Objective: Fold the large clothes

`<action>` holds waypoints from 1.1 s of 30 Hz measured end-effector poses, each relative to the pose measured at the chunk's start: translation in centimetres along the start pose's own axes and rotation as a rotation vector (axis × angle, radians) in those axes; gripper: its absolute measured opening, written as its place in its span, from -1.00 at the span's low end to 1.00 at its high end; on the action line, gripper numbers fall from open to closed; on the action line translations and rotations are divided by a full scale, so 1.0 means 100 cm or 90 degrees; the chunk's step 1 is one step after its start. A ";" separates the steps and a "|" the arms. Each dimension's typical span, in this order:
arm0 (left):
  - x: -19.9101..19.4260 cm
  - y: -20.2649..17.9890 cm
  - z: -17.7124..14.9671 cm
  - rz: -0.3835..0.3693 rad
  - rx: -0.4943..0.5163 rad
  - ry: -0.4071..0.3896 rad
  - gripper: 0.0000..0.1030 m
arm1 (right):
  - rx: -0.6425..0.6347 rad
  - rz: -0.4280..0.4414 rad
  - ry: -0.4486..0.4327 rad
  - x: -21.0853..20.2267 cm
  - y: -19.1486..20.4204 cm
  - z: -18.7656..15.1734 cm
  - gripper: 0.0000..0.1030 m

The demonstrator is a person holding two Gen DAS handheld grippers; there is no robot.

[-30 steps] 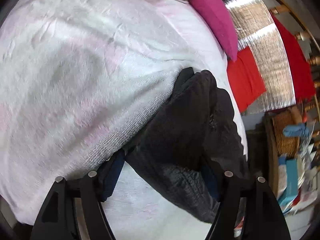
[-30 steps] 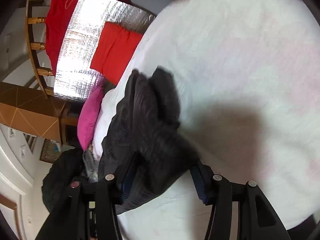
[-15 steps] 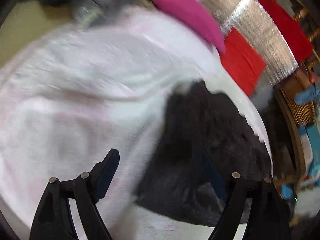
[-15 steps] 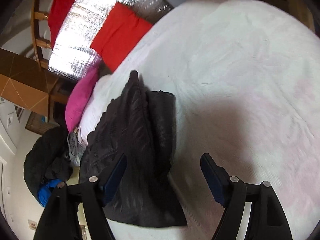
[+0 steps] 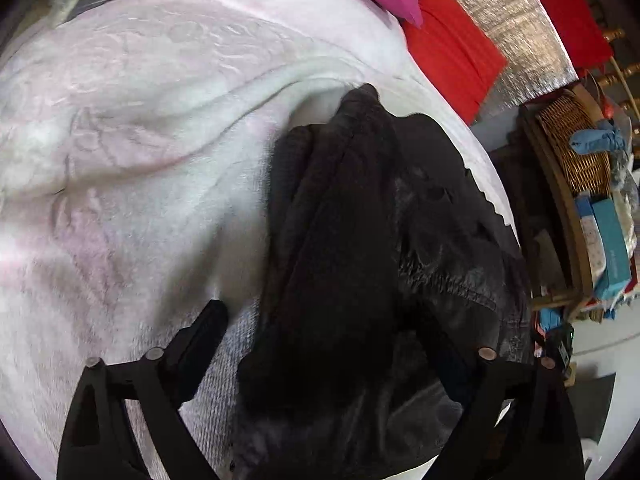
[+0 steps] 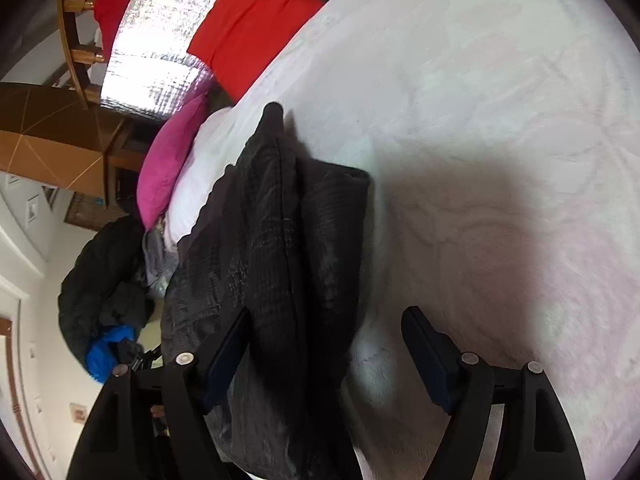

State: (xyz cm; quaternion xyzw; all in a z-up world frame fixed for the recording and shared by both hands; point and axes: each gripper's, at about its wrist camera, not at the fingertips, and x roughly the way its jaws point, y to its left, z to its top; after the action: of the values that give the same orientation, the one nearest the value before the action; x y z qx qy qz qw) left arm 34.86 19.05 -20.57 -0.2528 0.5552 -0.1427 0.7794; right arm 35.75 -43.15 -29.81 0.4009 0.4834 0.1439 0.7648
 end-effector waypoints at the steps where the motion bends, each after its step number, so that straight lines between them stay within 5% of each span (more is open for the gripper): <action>1: 0.002 -0.002 0.000 0.002 0.011 0.005 0.89 | -0.006 0.015 0.007 0.004 0.000 0.002 0.63; 7: 0.015 -0.013 0.006 -0.022 0.044 0.021 0.94 | -0.048 0.106 0.068 0.029 0.011 0.009 0.72; 10: 0.016 -0.015 0.010 -0.077 0.036 0.022 0.94 | -0.075 0.126 0.083 0.043 0.020 0.010 0.76; 12: 0.023 -0.021 0.011 -0.174 0.027 0.049 0.94 | -0.080 0.156 0.092 0.050 0.025 0.012 0.85; 16: 0.038 -0.045 0.011 -0.108 0.065 0.060 0.94 | -0.061 0.211 0.102 0.067 0.036 0.015 0.91; 21: 0.043 -0.048 0.015 -0.129 0.036 0.054 0.94 | -0.063 0.176 0.085 0.078 0.050 0.014 0.88; 24: 0.041 -0.047 0.012 -0.134 0.035 0.049 0.93 | -0.053 0.149 0.077 0.080 0.051 0.014 0.63; 26: 0.040 -0.045 0.011 -0.126 0.030 0.043 0.85 | -0.054 0.137 0.072 0.079 0.049 0.015 0.36; 28: 0.033 -0.042 0.011 -0.115 0.029 0.033 0.42 | -0.052 0.119 0.065 0.078 0.049 0.015 0.06; 33: 0.021 -0.047 0.014 -0.134 0.027 -0.004 -0.24 | -0.073 0.107 0.040 0.067 0.061 0.015 -0.20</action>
State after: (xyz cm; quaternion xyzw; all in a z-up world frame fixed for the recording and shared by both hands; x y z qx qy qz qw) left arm 37.12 14.45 -19.31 -0.2936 0.5200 -0.2348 0.7670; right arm 41.37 -35.92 -29.06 0.3910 0.4627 0.2470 0.7563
